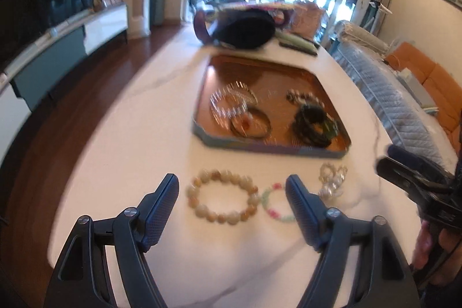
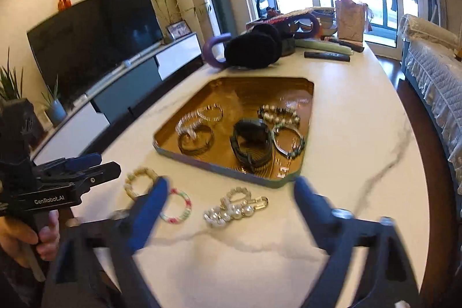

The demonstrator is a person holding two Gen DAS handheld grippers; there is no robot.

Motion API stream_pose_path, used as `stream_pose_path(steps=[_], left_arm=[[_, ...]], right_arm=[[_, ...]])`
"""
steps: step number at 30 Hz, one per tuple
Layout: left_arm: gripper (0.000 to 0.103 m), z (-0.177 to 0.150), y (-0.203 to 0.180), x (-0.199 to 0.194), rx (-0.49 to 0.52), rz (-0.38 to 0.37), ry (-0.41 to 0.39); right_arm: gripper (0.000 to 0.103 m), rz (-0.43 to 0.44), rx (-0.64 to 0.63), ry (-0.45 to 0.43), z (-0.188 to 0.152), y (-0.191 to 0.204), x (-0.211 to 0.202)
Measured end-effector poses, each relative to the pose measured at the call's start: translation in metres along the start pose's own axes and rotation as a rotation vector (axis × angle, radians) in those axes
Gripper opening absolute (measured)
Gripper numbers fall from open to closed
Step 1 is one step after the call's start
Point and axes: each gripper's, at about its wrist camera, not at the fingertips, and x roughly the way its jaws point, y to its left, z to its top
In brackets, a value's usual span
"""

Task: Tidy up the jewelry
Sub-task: 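Grasp the pale jade bead bracelet with the left tool while the right tool grasps the pearl-gold strand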

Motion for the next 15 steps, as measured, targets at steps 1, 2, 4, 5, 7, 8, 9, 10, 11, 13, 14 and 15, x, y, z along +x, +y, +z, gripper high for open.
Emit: stream_pose_path(steps=[1,2,4,5,7,8,9,10,11,13,14,15], left_arm=[[0.068,-0.003,0.001,0.005,-0.005,-0.021,0.021],[0.066,-0.006,-0.001,0.011,0.001,-0.044,0.046],[0.060,-0.010,-0.006,0.016,0.029,-0.064,0.063],[0.060,-0.012,-0.008,0.019,0.049,-0.064,0.061],[0.059,-0.014,-0.013,0.022,0.074,-0.065,0.065],[0.057,-0.015,-0.015,0.026,0.083,-0.063,0.071],[0.056,-0.016,-0.016,0.030,0.090,-0.052,0.078],[0.051,-0.017,-0.019,0.035,0.099,-0.044,0.091],[0.045,-0.018,-0.021,0.040,0.115,-0.039,0.112],[0.042,-0.018,-0.023,0.043,0.133,-0.037,0.108],[0.037,-0.017,-0.021,0.044,0.115,-0.063,0.113],[0.034,-0.015,-0.019,0.045,0.101,-0.064,0.112]], right_arm=[[0.043,0.015,0.006,0.026,-0.003,0.000,0.007],[0.034,0.025,0.011,0.046,-0.006,0.000,0.011],[0.032,0.046,0.004,0.093,-0.013,0.002,0.023],[0.031,0.042,-0.005,0.104,-0.014,0.004,0.026],[0.029,0.032,-0.025,0.115,-0.017,0.006,0.032],[0.028,0.027,-0.037,0.122,-0.019,0.005,0.035],[0.027,0.013,-0.050,0.131,-0.021,0.006,0.038],[0.026,-0.005,-0.060,0.149,-0.022,0.005,0.044],[0.024,-0.010,-0.057,0.163,-0.023,0.003,0.047],[0.017,-0.016,-0.050,0.186,-0.028,0.000,0.055],[0.011,-0.029,-0.064,0.180,-0.027,0.001,0.056],[0.008,-0.039,-0.084,0.184,-0.028,0.004,0.057]])
